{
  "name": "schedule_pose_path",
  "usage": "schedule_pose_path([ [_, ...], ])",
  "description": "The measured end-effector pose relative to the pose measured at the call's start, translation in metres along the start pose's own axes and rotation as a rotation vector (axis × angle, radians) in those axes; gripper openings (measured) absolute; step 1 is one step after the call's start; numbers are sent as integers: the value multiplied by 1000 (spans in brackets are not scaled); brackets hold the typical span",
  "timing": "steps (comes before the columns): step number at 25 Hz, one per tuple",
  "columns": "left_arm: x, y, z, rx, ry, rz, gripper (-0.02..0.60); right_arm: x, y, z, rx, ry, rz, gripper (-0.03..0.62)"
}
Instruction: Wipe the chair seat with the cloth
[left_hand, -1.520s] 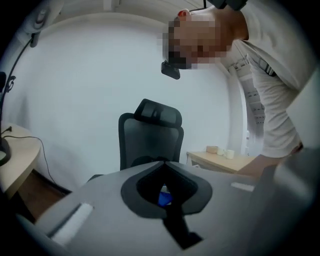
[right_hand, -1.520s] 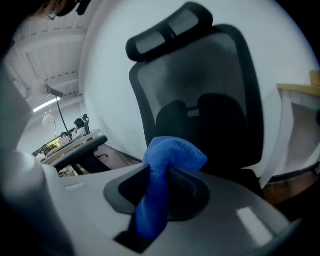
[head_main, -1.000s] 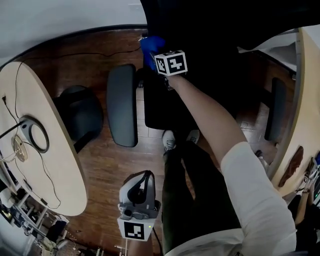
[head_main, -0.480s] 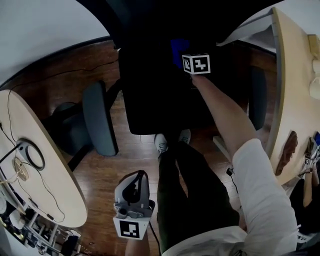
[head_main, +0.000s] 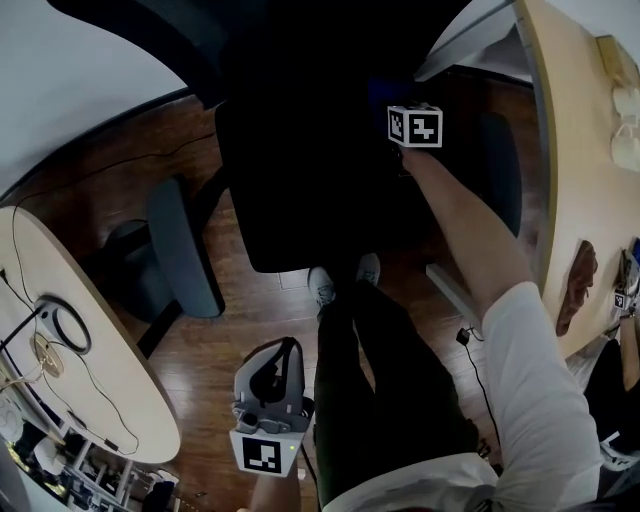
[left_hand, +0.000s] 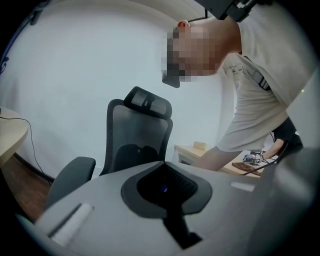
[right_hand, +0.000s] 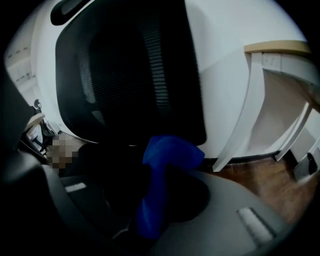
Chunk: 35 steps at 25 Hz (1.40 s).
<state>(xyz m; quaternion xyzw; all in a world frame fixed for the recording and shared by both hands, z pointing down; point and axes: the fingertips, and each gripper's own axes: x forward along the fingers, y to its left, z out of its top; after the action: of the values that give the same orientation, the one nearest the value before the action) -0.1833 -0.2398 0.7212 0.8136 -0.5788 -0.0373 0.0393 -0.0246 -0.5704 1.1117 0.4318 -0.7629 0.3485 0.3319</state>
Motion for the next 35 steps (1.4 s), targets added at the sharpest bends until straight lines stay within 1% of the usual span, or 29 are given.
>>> schedule_pose_path([
  [2, -7, 5, 1, 0, 4, 10, 31, 0, 51, 6, 23, -33, 85, 97],
  [4, -15, 13, 4, -5, 7, 29, 31, -1, 121, 4, 33, -46, 198, 97],
  [6, -21, 21, 11, -6, 2, 54, 31, 1, 203, -11, -29, -28, 326, 97],
  [8, -27, 28, 17, -9, -7, 79, 31, 8, 276, -36, -102, 12, 434, 97],
  [9, -30, 30, 17, -12, -8, 89, 31, 14, 303, -50, -118, 39, 466, 97],
  [10, -34, 32, 17, -13, -7, 99, 31, 21, 322, -65, -126, 68, 479, 97],
  [11, -37, 33, 15, -13, -4, 105, 31, 30, 335, -79, -134, 93, 475, 97],
  [13, -43, 35, 8, -12, 5, 112, 31, 46, 339, -96, -142, 115, 442, 97],
  [15, -49, 38, 3, -14, 13, 115, 31, 55, 326, -96, -144, 100, 406, 96],
  [18, -53, 42, 0, -12, 13, 119, 31, 55, 288, -85, -182, 72, 349, 96],
  [21, -47, 38, 0, -29, 7, 106, 31, 46, 227, -82, -176, 69, 267, 95],
  [23, -38, 32, 5, -28, -5, 82, 31, 37, 181, -80, -164, 67, 203, 95],
  [27, -12, 10, 20, 0, -18, 16, 31, 6, 84, -73, -108, 45, 76, 95],
  [30, 2, -7, 19, -1, -14, -29, 31, -18, 17, -79, -62, 56, -19, 95],
  [33, 10, -20, 14, 3, -9, -62, 31, -36, -29, -87, -31, 57, -89, 95],
  [35, 13, -27, 9, 8, -8, -76, 31, -44, -43, -90, 8, 51, -102, 95],
])
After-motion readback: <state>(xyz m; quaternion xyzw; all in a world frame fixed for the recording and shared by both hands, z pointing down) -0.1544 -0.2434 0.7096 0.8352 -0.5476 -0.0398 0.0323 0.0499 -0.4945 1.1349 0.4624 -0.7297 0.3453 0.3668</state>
